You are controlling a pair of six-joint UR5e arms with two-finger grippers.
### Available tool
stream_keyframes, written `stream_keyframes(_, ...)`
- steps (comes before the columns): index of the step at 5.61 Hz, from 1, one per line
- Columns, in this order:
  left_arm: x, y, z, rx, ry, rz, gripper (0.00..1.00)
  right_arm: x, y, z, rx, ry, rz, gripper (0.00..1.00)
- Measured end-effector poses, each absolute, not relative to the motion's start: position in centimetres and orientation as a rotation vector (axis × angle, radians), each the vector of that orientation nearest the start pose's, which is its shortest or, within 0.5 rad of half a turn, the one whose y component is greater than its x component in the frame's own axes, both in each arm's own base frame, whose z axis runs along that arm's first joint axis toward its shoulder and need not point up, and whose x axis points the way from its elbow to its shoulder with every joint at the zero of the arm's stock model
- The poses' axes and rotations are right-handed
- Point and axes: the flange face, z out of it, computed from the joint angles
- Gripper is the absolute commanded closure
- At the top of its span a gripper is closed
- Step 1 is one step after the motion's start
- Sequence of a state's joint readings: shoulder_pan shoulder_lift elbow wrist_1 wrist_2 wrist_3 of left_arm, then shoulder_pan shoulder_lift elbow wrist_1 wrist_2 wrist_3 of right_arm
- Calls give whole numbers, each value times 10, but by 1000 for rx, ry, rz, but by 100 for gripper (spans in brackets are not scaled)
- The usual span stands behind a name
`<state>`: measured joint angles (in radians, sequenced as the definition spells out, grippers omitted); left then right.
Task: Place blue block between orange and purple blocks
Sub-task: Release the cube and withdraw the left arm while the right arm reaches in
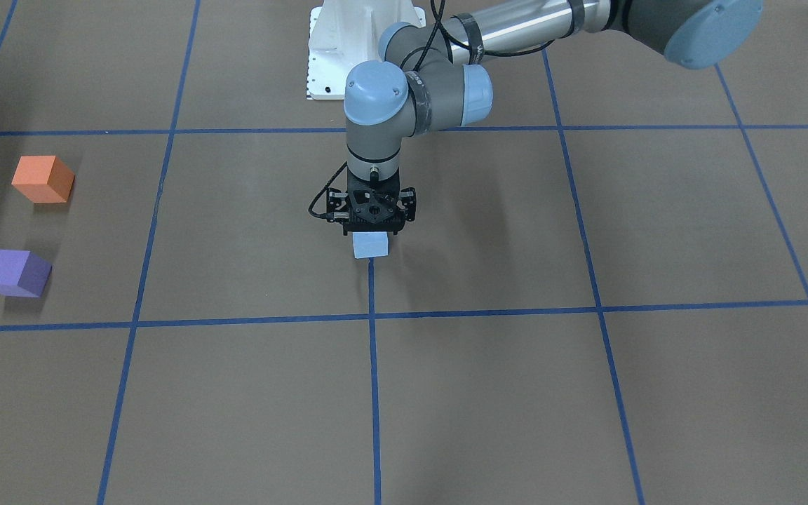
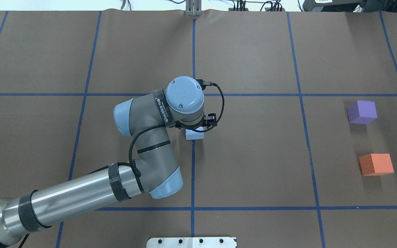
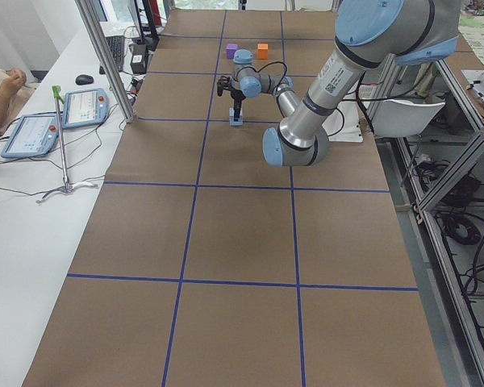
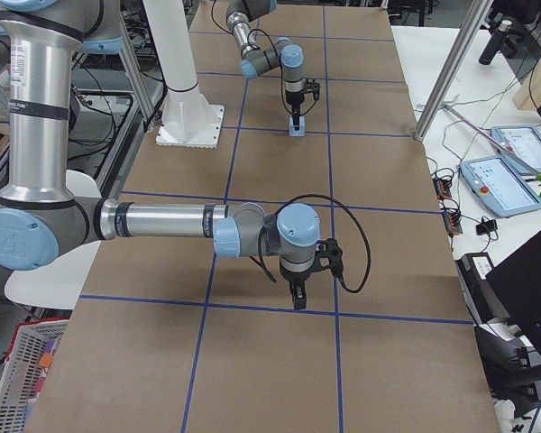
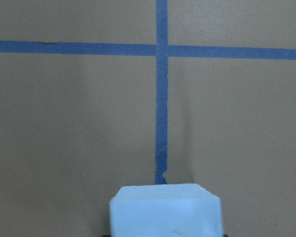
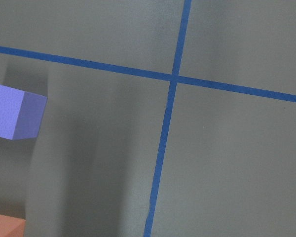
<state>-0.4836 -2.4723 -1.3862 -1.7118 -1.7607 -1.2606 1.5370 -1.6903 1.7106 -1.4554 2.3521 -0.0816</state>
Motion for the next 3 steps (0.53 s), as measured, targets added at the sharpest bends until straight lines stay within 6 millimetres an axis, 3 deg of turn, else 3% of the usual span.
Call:
stream_keyframes(1, 601, -474, 141, 223, 876, -54, 0, 48, -457, 621, 210, -778, -176, 0)
stream_keyframes(2, 559, -495, 130, 250, 876, 40, 0, 44, -464, 597, 254, -804, -166, 0)
stream_keyframes(3, 507, -518, 127, 245, 851, 131, 0, 30, -473, 559, 298, -857, -181, 0)
